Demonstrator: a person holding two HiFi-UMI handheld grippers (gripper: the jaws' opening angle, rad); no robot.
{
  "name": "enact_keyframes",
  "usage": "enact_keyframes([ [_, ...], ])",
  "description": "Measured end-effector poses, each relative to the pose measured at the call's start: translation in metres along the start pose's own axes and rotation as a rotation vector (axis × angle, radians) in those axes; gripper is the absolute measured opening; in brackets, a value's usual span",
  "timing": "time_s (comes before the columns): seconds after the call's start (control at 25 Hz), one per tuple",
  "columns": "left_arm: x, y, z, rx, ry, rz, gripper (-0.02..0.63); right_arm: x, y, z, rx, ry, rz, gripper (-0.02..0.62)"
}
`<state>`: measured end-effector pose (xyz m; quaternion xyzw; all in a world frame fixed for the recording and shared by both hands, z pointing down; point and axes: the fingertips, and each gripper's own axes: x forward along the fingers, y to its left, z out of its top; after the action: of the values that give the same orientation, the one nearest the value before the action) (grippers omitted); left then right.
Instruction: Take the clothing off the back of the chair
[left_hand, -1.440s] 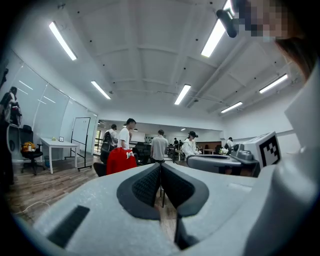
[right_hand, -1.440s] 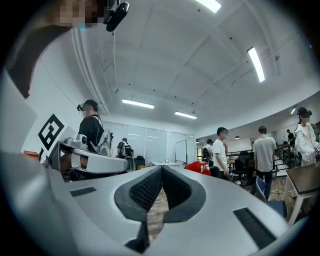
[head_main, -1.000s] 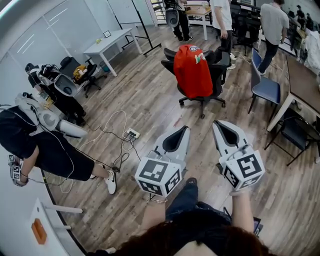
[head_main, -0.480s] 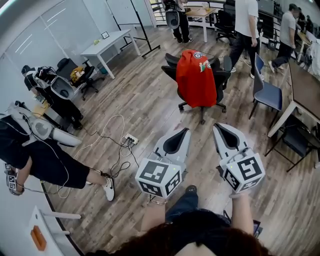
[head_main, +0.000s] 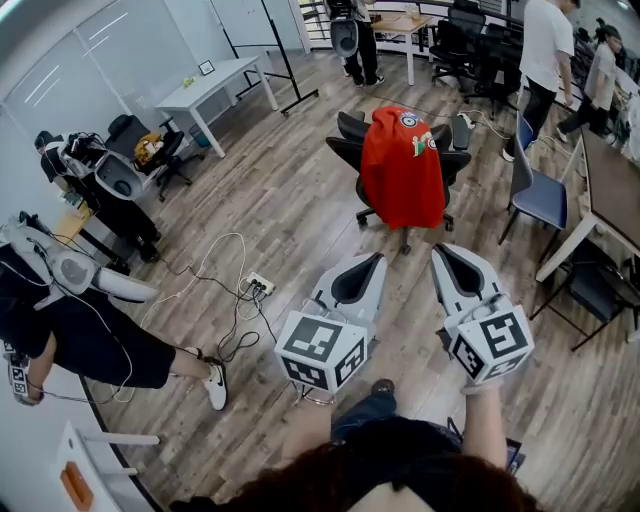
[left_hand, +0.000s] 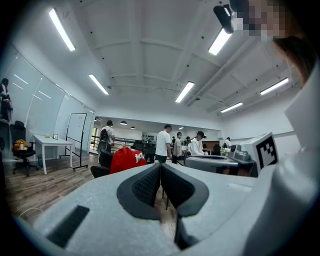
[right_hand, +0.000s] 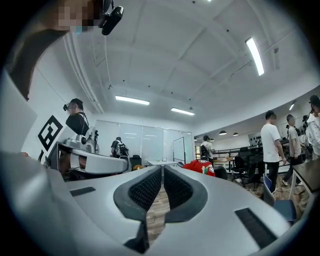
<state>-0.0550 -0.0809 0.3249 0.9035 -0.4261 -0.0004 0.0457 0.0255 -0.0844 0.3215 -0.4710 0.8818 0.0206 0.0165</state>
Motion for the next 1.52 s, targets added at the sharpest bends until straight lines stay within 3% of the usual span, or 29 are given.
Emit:
enact_keyframes([
  [0.4, 0.02, 0.047, 0.011, 0.0, -0.017, -0.034, 0.017, 0.046, -0.01, 0.004, -0.01, -0.007, -0.042, 0.005],
  [0.88, 0.063, 0.064, 0.014, -0.011, -0.003, -0.072, 0.018, 0.067, -0.045, 0.005, 0.007, -0.007, -0.081, 0.021],
  [1.4, 0.13, 0.097, 0.022, -0.025, -0.021, -0.034, 0.025, 0.114, -0.109, 0.003, -0.004, -0.018, -0.038, 0.046],
  [1.52, 0.141, 0.106, 0.02, -0.035, -0.018, -0.023, 0.065, 0.124, -0.12, -0.002, 0.0, -0.013, -0.032, 0.052],
])
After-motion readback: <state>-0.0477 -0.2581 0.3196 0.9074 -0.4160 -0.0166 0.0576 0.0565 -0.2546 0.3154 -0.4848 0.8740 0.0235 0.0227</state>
